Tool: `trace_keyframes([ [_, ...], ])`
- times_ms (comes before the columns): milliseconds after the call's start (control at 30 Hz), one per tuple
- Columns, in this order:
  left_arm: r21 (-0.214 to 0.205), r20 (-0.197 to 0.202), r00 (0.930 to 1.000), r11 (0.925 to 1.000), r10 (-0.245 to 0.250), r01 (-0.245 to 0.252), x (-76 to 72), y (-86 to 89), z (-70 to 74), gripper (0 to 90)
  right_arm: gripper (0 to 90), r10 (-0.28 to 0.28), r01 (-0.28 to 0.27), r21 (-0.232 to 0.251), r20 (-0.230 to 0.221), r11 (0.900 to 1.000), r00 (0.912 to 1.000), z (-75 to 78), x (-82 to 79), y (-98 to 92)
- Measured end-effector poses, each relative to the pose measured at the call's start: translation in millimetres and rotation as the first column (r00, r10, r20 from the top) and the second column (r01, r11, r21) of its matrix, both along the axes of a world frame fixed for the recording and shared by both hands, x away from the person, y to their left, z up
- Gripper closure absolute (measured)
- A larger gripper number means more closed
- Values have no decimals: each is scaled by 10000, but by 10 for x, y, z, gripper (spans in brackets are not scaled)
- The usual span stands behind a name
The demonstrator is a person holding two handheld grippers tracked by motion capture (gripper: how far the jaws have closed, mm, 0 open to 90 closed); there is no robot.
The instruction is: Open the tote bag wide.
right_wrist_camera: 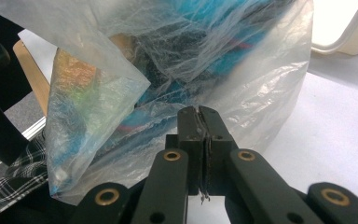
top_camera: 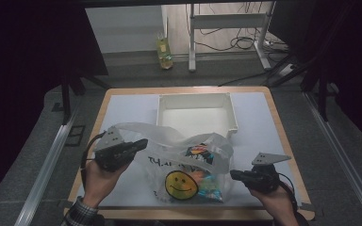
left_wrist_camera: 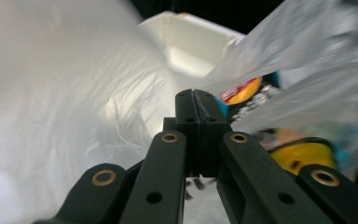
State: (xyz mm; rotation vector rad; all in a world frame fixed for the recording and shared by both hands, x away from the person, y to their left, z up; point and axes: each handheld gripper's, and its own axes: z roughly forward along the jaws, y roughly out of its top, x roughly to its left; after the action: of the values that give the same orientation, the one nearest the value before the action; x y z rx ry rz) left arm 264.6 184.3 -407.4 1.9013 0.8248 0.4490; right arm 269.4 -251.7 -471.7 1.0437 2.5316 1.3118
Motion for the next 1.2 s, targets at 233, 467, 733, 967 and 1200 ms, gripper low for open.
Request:
trace_keyframes([
  [233,211,-1227,9922,9995,-220,248,166,-167,-488,891,875,-101,100,15,128,9999,9999,33,-13,-46],
  [467,335,-2247,9736,9983,-397,485,104,-234,-933,891,873,-201,199,111,249,9997,9995,72,-42,-92],
  [733,525,-2535,9650,9952,-666,825,11,-295,-1040,891,871,18,-29,408,267,9992,9996,174,-123,-85],
  [967,780,-2210,9687,9881,-1129,1329,-49,-394,-1010,891,866,815,-844,533,538,9950,9952,445,-255,131],
  [1200,777,-2207,9654,9842,-1388,1592,-104,-433,-1000,891,867,1425,-1470,597,745,9873,9870,715,-223,333],
])
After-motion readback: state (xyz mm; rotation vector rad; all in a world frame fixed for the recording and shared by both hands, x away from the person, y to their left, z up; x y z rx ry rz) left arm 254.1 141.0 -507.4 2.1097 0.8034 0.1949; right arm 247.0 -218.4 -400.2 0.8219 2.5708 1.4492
